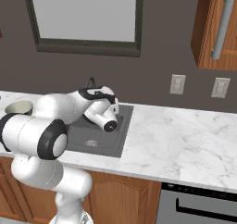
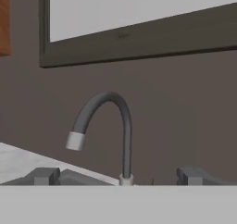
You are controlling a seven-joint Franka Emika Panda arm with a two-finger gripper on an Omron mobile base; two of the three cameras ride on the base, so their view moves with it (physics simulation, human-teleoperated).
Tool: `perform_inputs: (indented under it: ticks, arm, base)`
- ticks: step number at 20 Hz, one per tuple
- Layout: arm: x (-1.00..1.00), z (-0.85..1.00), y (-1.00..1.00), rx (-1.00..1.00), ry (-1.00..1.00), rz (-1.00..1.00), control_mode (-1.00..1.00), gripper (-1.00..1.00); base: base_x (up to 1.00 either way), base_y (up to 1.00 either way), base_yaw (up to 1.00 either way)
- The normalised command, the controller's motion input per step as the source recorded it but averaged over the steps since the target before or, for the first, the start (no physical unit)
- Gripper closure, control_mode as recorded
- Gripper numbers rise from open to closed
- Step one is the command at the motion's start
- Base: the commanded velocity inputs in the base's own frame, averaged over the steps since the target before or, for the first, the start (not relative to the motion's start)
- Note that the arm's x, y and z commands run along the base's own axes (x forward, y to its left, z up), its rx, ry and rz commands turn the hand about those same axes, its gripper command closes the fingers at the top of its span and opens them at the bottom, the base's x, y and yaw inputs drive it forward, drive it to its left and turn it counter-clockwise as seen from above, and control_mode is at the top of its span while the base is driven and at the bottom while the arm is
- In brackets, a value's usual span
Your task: Rinse each bowl for a few seconds and place them down in the sink or on the counter.
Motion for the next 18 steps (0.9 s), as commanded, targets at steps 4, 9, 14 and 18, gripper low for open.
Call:
perform_inputs:
  ticks: [4,9,14,18]
  arm:
    - [0.25,-0.12,0.04,0.00,0.02,0.00,-1.00,-1.00]
    - [0.22,-0.14,0.06,0.00,0.00,0.00,-1.00,-1.00]
    - [0.16,-0.16,0.07,0.00,0.00,0.00,-1.00,-1.00]
    - [0.17,-0.17,0.06,0.00,0.00,0.00,-1.00,-1.00]
  base:
    - [0.00,0.00,0.00]
    - [0.00,0.00,0.00]
    - [0.00,0.00,0.00]
    - [0.00,0.00,0.00]
